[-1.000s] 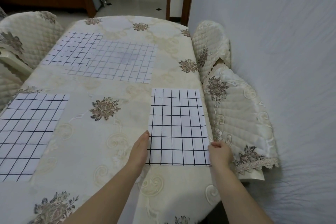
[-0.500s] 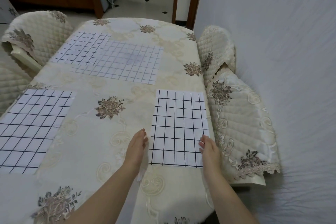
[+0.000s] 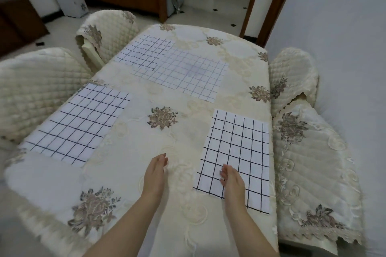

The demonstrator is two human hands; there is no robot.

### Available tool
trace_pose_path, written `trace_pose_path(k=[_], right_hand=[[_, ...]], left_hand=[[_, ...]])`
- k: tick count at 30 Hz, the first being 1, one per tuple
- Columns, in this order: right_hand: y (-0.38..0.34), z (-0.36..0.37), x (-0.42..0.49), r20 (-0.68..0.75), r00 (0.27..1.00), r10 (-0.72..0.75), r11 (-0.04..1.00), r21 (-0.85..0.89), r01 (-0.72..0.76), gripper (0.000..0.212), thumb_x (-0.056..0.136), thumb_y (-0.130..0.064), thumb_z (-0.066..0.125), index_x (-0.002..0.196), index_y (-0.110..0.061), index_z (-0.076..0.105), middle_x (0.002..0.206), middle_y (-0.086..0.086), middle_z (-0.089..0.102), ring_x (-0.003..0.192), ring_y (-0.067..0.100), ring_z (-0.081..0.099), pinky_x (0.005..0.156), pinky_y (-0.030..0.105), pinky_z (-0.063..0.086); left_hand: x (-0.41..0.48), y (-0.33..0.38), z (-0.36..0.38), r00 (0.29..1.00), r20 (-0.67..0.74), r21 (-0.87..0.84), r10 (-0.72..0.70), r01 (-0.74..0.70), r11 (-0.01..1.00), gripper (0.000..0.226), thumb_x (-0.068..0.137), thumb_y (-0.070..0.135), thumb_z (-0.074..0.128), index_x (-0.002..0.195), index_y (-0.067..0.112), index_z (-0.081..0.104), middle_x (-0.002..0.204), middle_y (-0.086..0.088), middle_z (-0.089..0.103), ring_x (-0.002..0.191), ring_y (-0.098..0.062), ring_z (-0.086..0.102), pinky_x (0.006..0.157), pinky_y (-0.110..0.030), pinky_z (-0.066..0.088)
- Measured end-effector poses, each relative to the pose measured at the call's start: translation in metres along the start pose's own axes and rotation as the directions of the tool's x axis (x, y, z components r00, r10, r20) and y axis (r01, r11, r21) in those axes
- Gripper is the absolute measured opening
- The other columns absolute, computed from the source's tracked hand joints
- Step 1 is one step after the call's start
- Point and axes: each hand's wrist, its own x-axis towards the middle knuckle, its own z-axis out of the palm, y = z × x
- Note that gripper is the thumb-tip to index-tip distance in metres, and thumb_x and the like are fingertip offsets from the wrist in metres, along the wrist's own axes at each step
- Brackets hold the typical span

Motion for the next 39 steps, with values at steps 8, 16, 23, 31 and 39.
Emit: trace_pose_path(k=[8,16,23,31,39], right_hand=[[0.005,0.065,-0.023,0.238,0.971,0.012,0.995,-0.096,0.011,0.026,0.099,-0.023,0.046,0.104,-0.011,0.068,0.104,0.006,0.067,0.101,0.017,0.062,0.098,0.033,0.047],[0.028,0.145,-0.057,0.433,0.900,0.049,0.977,-0.208,0.047,0.022,0.097,-0.021,0.049,0.090,-0.017,0.069,0.091,0.006,0.069,0.097,0.023,0.064,0.085,0.033,0.048],[0.042,0.212,-0.105,0.637,0.770,0.041,0.927,-0.311,0.208,0.021,0.098,-0.019,0.048,0.087,-0.018,0.066,0.089,0.001,0.067,0.093,0.021,0.064,0.089,0.039,0.050],[0.076,0.290,-0.159,0.744,0.663,0.086,0.871,-0.379,0.312,0.018,0.097,-0.020,0.051,0.091,-0.020,0.068,0.093,0.002,0.071,0.095,0.020,0.066,0.091,0.046,0.052],[0.100,0.385,-0.214,0.790,0.609,0.070,0.850,-0.367,0.377,0.018,0.096,-0.019,0.051,0.100,-0.015,0.068,0.096,0.000,0.070,0.095,0.016,0.066,0.091,0.041,0.053]], left_hand=[[-0.009,0.002,-0.068,0.975,-0.221,-0.064,0.004,-0.019,0.998,0.029,0.102,0.025,0.039,0.120,0.012,0.059,0.121,-0.008,0.061,0.118,-0.019,0.055,0.098,-0.032,0.041],[-0.020,-0.001,-0.150,0.893,-0.447,-0.175,-0.059,-0.022,0.984,0.025,0.101,0.030,0.040,0.114,0.020,0.060,0.118,-0.003,0.063,0.114,-0.018,0.056,0.095,-0.035,0.043],[-0.032,-0.007,-0.225,0.790,-0.606,-0.268,-0.096,-0.089,0.959,0.023,0.102,0.022,0.039,0.111,0.014,0.058,0.113,-0.010,0.061,0.119,-0.025,0.055,0.103,-0.037,0.039],[-0.038,-0.014,-0.311,0.704,-0.701,-0.291,-0.114,-0.137,0.947,0.022,0.102,0.023,0.040,0.096,0.021,0.061,0.100,0.002,0.064,0.105,-0.016,0.057,0.091,-0.026,0.043],[-0.013,-0.017,-0.408,0.718,-0.686,-0.258,-0.118,-0.088,0.962,0.036,0.101,0.031,0.038,0.129,0.014,0.054,0.126,-0.005,0.059,0.120,-0.017,0.053,0.109,-0.035,0.036]])
